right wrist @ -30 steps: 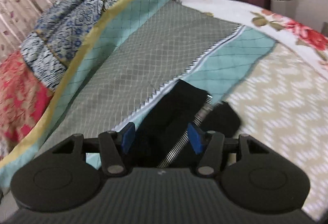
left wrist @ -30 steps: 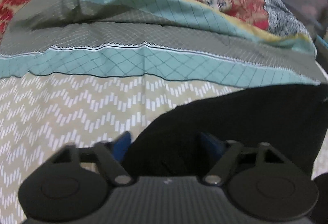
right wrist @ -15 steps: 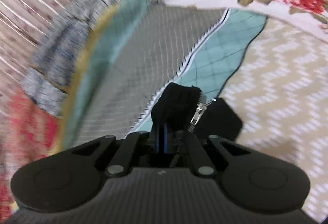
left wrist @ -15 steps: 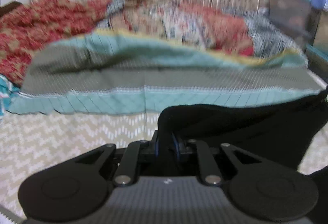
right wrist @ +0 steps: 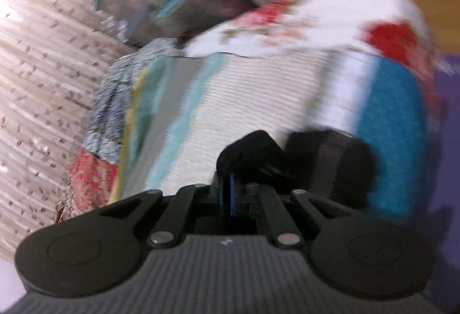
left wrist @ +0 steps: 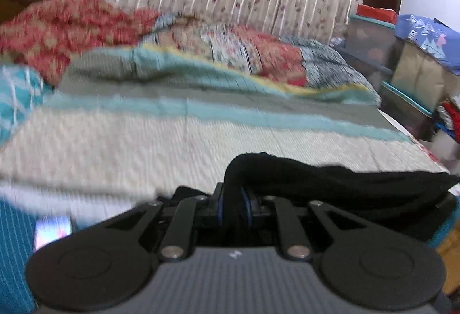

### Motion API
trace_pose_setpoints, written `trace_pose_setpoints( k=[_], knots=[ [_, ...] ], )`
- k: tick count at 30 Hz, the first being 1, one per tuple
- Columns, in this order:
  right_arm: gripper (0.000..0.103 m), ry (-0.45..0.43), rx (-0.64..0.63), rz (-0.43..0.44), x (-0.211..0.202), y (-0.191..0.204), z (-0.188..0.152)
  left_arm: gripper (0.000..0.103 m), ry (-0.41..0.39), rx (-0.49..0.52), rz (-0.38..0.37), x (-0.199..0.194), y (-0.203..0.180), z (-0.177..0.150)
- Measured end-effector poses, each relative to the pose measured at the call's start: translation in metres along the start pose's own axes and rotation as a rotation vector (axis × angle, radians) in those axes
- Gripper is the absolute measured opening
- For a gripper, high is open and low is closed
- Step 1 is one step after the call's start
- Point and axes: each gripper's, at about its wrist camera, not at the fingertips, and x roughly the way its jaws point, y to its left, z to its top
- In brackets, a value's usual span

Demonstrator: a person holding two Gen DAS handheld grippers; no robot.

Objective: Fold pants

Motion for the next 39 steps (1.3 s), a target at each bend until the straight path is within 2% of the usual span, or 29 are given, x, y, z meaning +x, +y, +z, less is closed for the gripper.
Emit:
trace_pose_setpoints(
  k=[2, 5, 7, 8, 9, 10, 11, 12, 13, 14, 17, 19, 22, 25, 27, 29, 30, 31, 33, 35, 36, 37, 39],
  knots=[
    [0.007, 0.003, 0.042, -0.044, -0.006, -0.027, -0.01, 0.013, 0.043, -0.039, -0.004, -0.004, -0.002, -0.024],
    [0.01, 0.026, 0.051, -0.143, 0.005, -0.052, -0.031, 0.018, 0.167, -0.028, 0.053, 0.007, -0.002, -0.058],
    [0.015, -0.012, 0.096, -0.12, 0.002, -0.055, -0.037, 0.018, 0.214, -0.059, 0.044, 0.006, 0.004, -0.069],
    [0.018, -0.025, 0.115, -0.126, -0.003, -0.055, -0.038, 0.021, 0.203, -0.088, 0.021, -0.003, 0.008, -0.071],
    [0.028, -0.048, 0.119, -0.139, -0.009, -0.05, -0.039, 0.024, 0.176, -0.112, -0.007, -0.014, 0.012, -0.07],
    [0.048, -0.083, 0.112, -0.152, -0.018, -0.046, -0.04, 0.031, 0.135, -0.135, -0.033, -0.028, 0.017, -0.068],
    [0.055, -0.143, 0.097, -0.189, -0.028, -0.043, -0.04, 0.038, 0.097, -0.153, -0.046, -0.039, 0.023, -0.067],
    [0.056, -0.218, 0.067, -0.229, -0.04, -0.035, -0.043, 0.042, 0.051, -0.18, -0.045, -0.052, 0.03, -0.065],
    [0.056, -0.261, 0.029, -0.243, -0.048, -0.028, -0.045, 0.05, 0.01, -0.214, -0.036, -0.063, 0.039, -0.062],
    [0.056, -0.291, -0.015, -0.245, -0.056, -0.019, -0.049, 0.055, -0.02, -0.251, -0.029, -0.072, 0.05, -0.059],
    [0.056, -0.304, -0.13, -0.183, -0.068, 0.008, -0.064, 0.056, -0.061, -0.38, -0.013, -0.077, 0.086, -0.04],
    [0.056, -0.248, -0.222, -0.108, -0.064, 0.031, -0.078, 0.058, -0.04, -0.393, 0.005, -0.059, 0.098, -0.022],
    [0.056, -0.111, -0.363, -0.001, -0.046, 0.072, -0.113, 0.059, 0.026, -0.284, -0.012, -0.02, 0.09, 0.003],
    [0.056, 0.066, -0.457, 0.097, -0.022, 0.102, -0.169, 0.062, 0.16, -0.147, -0.068, 0.031, 0.064, 0.016],
    [0.056, 0.19, -0.499, 0.14, -0.004, 0.117, -0.213, 0.056, 0.249, -0.081, -0.096, 0.057, 0.045, 0.013],
    [0.056, 0.303, -0.55, 0.145, 0.014, 0.128, -0.257, 0.009, 0.314, -0.017, -0.075, 0.075, 0.032, 0.007],
    [0.056, 0.35, -0.581, 0.138, 0.02, 0.132, -0.277, 0.009, 0.312, -0.02, -0.058, 0.076, 0.033, 0.007],
    [0.056, 0.391, -0.612, 0.136, 0.025, 0.134, -0.296, 0.008, 0.273, -0.051, -0.044, 0.07, 0.04, 0.009],
    [0.056, 0.451, -0.671, 0.134, 0.028, 0.14, -0.324, 0.008, 0.115, -0.148, 0.022, 0.039, 0.062, 0.01],
    [0.056, 0.469, -0.747, 0.137, 0.027, 0.145, -0.342, 0.008, 0.012, -0.261, 0.091, 0.02, 0.089, 0.004],
    [0.057, 0.466, -0.784, 0.134, 0.028, 0.146, -0.346, 0.009, 0.007, -0.3, 0.11, 0.022, 0.098, -0.003],
    [0.057, 0.457, -0.818, 0.129, 0.029, 0.149, -0.349, 0.017, 0.027, -0.314, 0.134, 0.03, 0.103, -0.011],
    [0.061, 0.446, -0.866, 0.116, 0.031, 0.152, -0.355, 0.023, 0.09, -0.304, 0.271, 0.05, 0.105, -0.028]
  ],
)
